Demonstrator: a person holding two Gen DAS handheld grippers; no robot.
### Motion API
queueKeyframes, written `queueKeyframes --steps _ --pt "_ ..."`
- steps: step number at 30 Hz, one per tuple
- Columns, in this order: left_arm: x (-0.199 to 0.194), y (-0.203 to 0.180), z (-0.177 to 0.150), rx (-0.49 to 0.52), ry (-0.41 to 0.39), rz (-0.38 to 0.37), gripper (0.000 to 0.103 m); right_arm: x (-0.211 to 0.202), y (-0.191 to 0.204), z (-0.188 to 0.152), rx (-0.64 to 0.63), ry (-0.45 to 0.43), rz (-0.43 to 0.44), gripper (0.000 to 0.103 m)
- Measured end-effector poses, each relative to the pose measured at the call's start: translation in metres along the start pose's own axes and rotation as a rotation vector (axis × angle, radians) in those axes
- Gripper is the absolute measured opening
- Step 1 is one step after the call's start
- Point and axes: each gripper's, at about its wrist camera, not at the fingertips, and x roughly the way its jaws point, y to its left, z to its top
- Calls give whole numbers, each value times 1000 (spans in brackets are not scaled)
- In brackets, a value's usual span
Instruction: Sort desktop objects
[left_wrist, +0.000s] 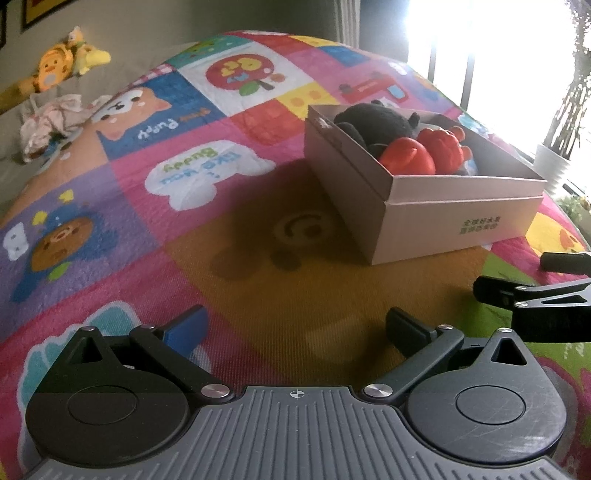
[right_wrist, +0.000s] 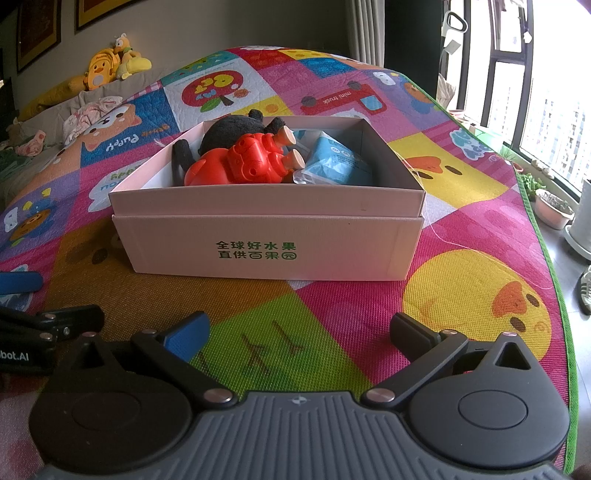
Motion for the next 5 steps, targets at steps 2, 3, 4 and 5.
queueKeyframes --steps 2,3,4,5 --pt "0 0 0 -5 -1 -1 103 0 0 0 -1 0 -1 103" --pt "0 1 0 -9 -3 -6 103 0 0 0 0 0 0 103" --pt "-1 3 0 -14 -7 -15 103 0 0 0 0 0 0 103" --pt "-1 4 1 -18 -8 -21 103 0 0 0 0 0 0 103"
